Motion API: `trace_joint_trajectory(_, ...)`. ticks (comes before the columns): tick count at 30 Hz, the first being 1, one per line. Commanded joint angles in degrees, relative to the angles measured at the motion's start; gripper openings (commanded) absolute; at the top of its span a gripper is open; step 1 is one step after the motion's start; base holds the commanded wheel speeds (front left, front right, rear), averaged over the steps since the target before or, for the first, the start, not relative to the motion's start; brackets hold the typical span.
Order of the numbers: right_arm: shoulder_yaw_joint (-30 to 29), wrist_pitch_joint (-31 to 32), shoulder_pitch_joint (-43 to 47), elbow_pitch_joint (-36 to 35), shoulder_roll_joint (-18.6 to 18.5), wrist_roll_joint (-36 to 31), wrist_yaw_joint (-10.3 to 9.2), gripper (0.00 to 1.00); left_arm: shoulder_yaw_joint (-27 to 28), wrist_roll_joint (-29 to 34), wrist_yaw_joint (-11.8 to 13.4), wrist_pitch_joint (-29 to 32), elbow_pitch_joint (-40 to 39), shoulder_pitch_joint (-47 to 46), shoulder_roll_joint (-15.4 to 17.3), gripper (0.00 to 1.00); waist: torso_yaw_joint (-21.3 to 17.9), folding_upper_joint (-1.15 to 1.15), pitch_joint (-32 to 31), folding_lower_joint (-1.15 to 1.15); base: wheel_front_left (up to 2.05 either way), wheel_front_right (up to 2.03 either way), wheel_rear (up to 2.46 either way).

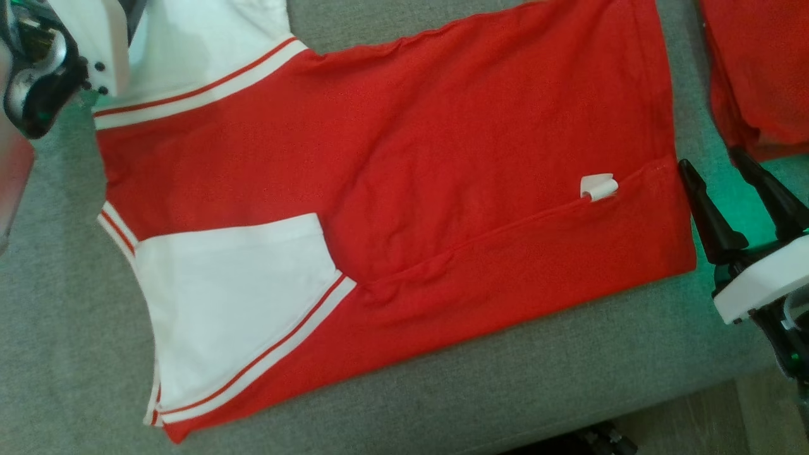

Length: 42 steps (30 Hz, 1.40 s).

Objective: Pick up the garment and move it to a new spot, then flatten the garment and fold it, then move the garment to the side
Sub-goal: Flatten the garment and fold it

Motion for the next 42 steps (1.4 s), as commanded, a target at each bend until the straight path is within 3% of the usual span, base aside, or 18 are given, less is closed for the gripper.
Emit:
trace_joint_trajectory(1,0.57,-0.79,-0.21,-1.42,-0.92,-0.38,-0.04,1.0,1.46,-0.33,0.1,-0.09,-1.05,-3.29,3.13,1.0,-0.37,0.0,0.44,-0.01,0.0,0.0,0.0)
trace_joint_trajectory(7,0.79,-1.43,-0.88,-0.53,-0.65,-0.52,-0.04,1.0,-1.43,-2.4,0.1,0.57,-0.82,-4.16,4.25,1.0,-0.8,0.0,0.86,-0.01,0.0,0.0,0.0)
trace_joint_trajectory(8,0.76,-1.5,-0.97,-0.41,-0.61,-0.55,-0.04,1.0,-1.92,-2.83,0.1,0.6,-1.01,-4.22,4.43,0.62,-0.83,0.0,0.86,-0.01,0.0,0.0,0.0)
trace_joint_trajectory(9,0.7,-1.56,-1.03,-0.3,-0.6,-0.56,-0.04,1.0,-2.37,-3.5,0.1,0.77,-1.26,-4.17,4.53,0.0,-0.83,0.0,0.84,-0.01,0.0,0.0,0.0)
trace_joint_trajectory(14,-0.48,-2.19,-1.72,-0.11,-0.82,-0.39,-0.04,1.0,-5.4,-6.2,0.1,0.11,-4.18,-4.37,5.55,0.0,-0.12,0.0,0.31,-0.01,0.0,0.0,0.0)
trace_joint_trajectory(21,1.59,1.17,-11.84,2.42,-4.85,2.86,-0.04,1.0,-9.98,-6.68,0.1,-8.27,-7.07,-5.95,5.66,0.0,2.83,0.0,-1.7,-0.01,0.0,0.0,0.0)
trace_joint_trajectory(25,7.22,4.17,-22.01,10.55,-7.19,4.49,-0.04,1.0,-12.75,-7.27,0.1,-11.3,-8.27,-7.83,5.74,0.0,4.87,0.0,-1.44,-0.01,0.0,0.0,0.0)
trace_joint_trajectory(31,14.57,4.99,-32.17,22.28,-7.82,4.91,-0.04,1.0,-15.93,-8.51,0.1,-13.79,-8.96,-9.69,5.41,0.0,7.03,0.0,-0.44,-0.01,0.0,0.0,0.0)
trace_joint_trajectory(40,22.07,5.31,-37.83,32.41,-8.74,6.39,-0.04,0.98,-19.47,-10.16,0.1,-15.81,-7.73,-11.46,5.22,0.0,8.25,0.0,-0.35,-0.01,0.0,0.0,0.0)
trace_joint_trajectory(42,23.72,5.36,-38.29,33.36,-9.3,7.43,-0.04,0.32,-20.23,-10.7,0.1,-16.14,-7.35,-11.75,5.27,0.0,8.34,0.0,-0.54,-0.01,0.0,0.0,0.0)
